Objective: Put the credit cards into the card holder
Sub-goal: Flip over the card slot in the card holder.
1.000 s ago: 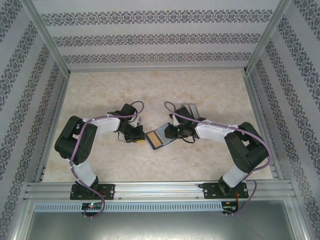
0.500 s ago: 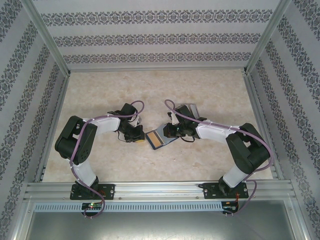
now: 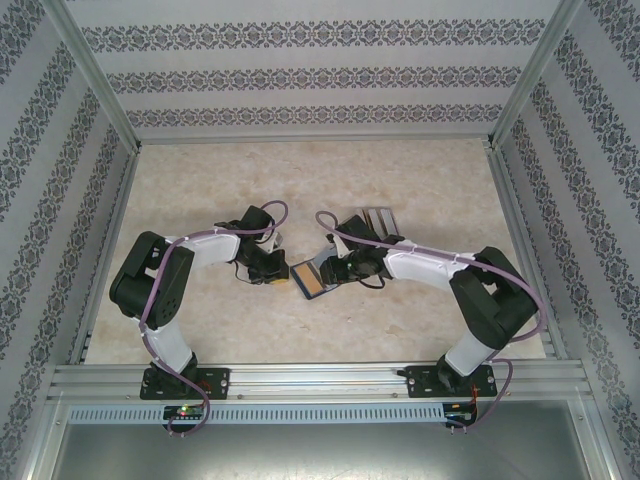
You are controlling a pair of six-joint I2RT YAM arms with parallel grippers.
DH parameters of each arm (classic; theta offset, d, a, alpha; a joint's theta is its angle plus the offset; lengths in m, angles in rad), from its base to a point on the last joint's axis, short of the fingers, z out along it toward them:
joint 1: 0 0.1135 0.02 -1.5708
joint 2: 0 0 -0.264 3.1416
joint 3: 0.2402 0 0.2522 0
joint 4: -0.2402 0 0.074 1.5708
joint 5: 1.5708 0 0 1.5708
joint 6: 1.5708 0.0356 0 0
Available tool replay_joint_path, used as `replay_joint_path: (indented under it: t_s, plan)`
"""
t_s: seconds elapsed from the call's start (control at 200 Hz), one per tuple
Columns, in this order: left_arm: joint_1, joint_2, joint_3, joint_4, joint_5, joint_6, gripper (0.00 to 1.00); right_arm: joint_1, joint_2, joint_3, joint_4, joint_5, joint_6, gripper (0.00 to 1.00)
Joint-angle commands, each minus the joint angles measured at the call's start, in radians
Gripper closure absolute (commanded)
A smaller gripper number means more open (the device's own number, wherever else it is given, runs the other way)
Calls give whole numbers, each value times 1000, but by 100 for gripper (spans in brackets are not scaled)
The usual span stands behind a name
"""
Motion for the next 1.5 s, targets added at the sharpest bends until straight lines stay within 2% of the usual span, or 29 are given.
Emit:
replay_joint_path:
  t_s: [0.0,0.245,0.395,0.729,0.874,0.989,1.089,1.174,1.239,1.334,1.439,1.494]
  plan:
    - [28,19,15,-34,-82,21,91,0,29,42,-79,15,-52,63]
    - [28,19,5,-20,-81,13,91,18,61,39,-61,45,-45,68]
    - [28,27,9,-26,-75,18,91,40,63,43,-71,135,-48,76]
    - [62,18,-17,31,-8,-2,90,159,38,62,-97,325,-125,83]
    - [99,16,-36,64,45,-15,90,249,60,75,-113,466,-189,81]
    - [133,0,-60,93,59,-30,87,324,89,102,-144,590,-225,80]
    - [153,-11,-59,90,55,-25,86,393,108,118,-163,697,-259,70]
    - [168,-17,-61,101,50,-32,85,445,112,122,-166,760,-299,68]
    - [182,-12,-61,117,53,-38,84,468,97,104,-145,761,-333,66]
    - [201,-6,-60,135,63,-45,84,478,24,36,-85,683,-393,64]
    - [216,-17,-69,154,63,-46,83,471,-137,-54,7,593,-431,60]
    - [222,-23,-66,156,67,-38,79,447,-229,-99,53,547,-435,58]
